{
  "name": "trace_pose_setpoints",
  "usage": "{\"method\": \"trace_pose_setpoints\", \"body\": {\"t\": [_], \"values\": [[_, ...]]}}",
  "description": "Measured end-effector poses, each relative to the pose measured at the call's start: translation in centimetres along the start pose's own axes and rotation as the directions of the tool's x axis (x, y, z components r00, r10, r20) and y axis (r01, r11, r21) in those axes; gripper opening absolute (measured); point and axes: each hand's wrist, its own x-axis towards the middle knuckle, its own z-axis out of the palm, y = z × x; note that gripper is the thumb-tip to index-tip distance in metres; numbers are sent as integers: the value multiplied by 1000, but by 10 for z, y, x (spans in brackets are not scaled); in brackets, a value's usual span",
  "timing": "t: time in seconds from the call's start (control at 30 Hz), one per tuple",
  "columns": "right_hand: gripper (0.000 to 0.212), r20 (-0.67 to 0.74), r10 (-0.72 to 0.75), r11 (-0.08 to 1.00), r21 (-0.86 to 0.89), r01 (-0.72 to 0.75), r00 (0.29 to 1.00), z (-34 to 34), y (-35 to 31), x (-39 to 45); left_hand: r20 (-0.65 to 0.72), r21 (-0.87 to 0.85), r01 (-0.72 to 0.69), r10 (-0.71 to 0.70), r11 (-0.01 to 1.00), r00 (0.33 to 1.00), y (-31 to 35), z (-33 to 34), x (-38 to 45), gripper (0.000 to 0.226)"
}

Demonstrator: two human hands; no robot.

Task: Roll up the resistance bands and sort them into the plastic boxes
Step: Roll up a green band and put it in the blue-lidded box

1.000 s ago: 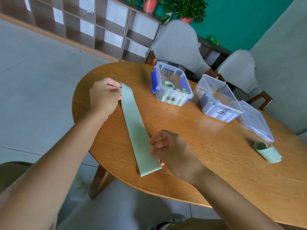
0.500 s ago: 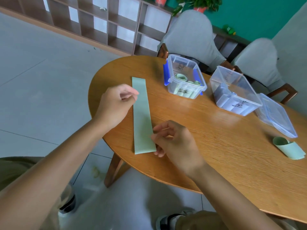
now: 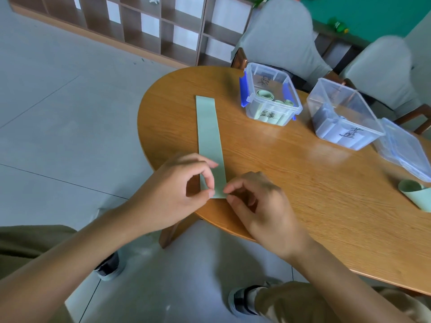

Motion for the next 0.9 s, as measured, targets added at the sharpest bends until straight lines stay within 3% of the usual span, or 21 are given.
{"method": "trace_pose_setpoints", "body": {"t": [0.5, 0.9], "values": [[6, -2, -17, 998, -65, 17, 1000, 6, 2, 0, 29, 99, -60, 58, 993, 998, -5, 0, -7, 12], [12, 81, 20, 983, -182, -5, 996, 8, -3, 8, -69, 132, 72, -63, 989, 996, 2, 8, -7, 17]]}}
